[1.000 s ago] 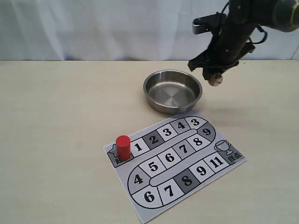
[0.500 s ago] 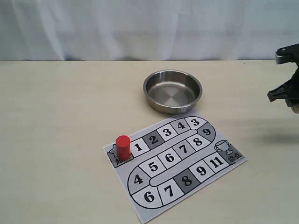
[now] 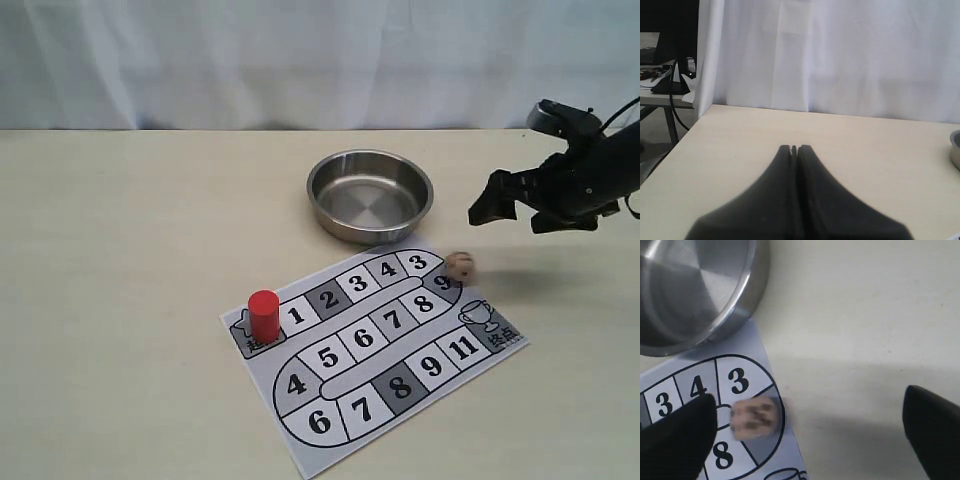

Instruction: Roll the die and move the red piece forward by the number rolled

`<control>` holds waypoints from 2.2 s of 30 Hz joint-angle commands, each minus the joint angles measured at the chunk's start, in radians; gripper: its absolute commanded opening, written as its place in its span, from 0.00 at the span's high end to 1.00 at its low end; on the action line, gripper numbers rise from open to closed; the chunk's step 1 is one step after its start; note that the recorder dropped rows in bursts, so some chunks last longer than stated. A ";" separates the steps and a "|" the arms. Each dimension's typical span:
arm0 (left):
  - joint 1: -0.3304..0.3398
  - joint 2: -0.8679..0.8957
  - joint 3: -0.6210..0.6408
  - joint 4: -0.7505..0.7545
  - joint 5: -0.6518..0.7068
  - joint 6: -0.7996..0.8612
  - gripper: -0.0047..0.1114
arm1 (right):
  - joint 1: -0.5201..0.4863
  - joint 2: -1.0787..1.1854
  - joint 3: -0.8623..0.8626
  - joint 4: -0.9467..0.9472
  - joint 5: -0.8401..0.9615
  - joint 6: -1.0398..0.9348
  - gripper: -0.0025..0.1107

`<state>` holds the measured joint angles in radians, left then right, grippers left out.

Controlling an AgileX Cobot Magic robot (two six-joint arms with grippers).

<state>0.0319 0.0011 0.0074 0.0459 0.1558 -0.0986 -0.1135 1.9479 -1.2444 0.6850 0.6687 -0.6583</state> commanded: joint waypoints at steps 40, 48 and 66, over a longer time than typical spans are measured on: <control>-0.008 -0.001 -0.007 -0.002 -0.012 -0.002 0.96 | 0.020 -0.032 0.000 -0.335 0.149 0.131 0.42; -0.008 -0.001 -0.007 -0.002 -0.012 -0.002 0.96 | 0.079 -0.165 0.000 -0.382 0.340 0.166 0.94; -0.008 -0.001 -0.007 -0.002 -0.012 -0.002 0.96 | 0.570 -0.322 0.149 -0.388 0.264 0.233 0.94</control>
<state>0.0319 0.0011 0.0074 0.0459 0.1558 -0.0986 0.4012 1.6348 -1.1381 0.3040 0.9814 -0.4366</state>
